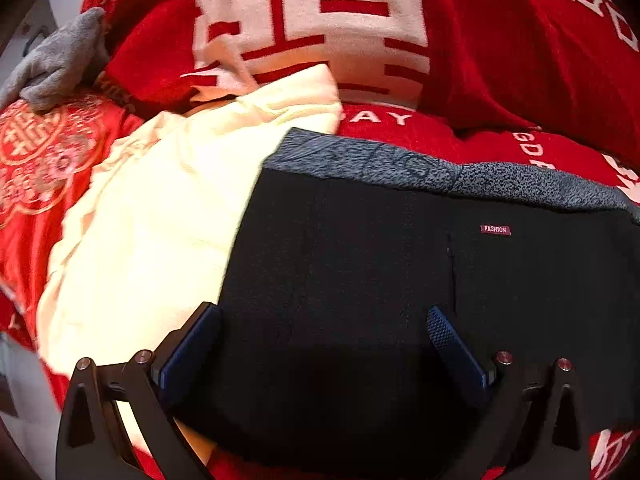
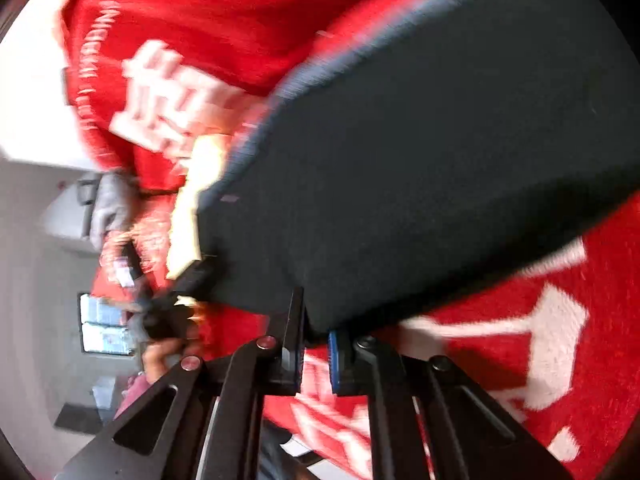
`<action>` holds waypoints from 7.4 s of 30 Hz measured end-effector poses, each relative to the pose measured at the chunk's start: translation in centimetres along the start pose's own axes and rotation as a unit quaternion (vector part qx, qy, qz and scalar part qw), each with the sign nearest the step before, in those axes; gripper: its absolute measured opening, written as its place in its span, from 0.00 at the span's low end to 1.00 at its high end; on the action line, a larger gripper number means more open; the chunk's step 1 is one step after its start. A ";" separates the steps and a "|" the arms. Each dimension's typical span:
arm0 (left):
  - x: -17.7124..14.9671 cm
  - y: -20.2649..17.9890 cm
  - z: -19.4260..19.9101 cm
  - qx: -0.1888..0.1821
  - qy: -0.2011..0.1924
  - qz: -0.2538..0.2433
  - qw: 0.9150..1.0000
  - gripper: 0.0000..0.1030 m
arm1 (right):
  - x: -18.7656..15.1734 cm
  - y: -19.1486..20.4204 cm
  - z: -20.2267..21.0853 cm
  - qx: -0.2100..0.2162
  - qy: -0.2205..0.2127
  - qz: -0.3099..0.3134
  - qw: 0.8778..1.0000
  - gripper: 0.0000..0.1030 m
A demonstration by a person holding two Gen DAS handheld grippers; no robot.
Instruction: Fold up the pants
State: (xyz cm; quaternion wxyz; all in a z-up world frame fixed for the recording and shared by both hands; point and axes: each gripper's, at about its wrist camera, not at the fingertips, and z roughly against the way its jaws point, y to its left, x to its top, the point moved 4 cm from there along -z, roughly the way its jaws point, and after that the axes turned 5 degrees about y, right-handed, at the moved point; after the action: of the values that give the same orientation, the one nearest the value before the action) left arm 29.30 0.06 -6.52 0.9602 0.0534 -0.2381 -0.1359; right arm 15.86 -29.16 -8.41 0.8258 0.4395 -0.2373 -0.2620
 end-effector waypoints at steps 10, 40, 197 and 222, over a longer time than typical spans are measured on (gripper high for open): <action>-1.8 -10.6 8.0 -0.147 -0.023 -0.081 0.986 1.00 | 0.6 -2.4 11.1 -0.094 -0.077 0.038 0.992 0.56; -1.4 -23.2 8.7 -0.209 0.013 -0.072 0.975 1.00 | 5.1 -13.7 27.6 -0.105 -0.279 -0.095 0.950 0.57; -6.2 -24.2 11.2 -0.113 0.032 -0.135 0.984 1.00 | -3.4 -9.2 19.7 -0.202 -0.197 0.006 0.959 0.59; -4.3 -38.7 12.9 -0.124 0.025 -0.214 0.969 1.00 | 1.2 -16.1 28.0 -0.062 -0.294 -0.059 0.952 0.62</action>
State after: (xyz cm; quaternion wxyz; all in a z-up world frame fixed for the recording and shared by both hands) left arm 10.50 -36.24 -3.54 0.9137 -0.0126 -0.1782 -0.3651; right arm -4.25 -54.46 -7.85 0.7280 0.3044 -0.4263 -0.4422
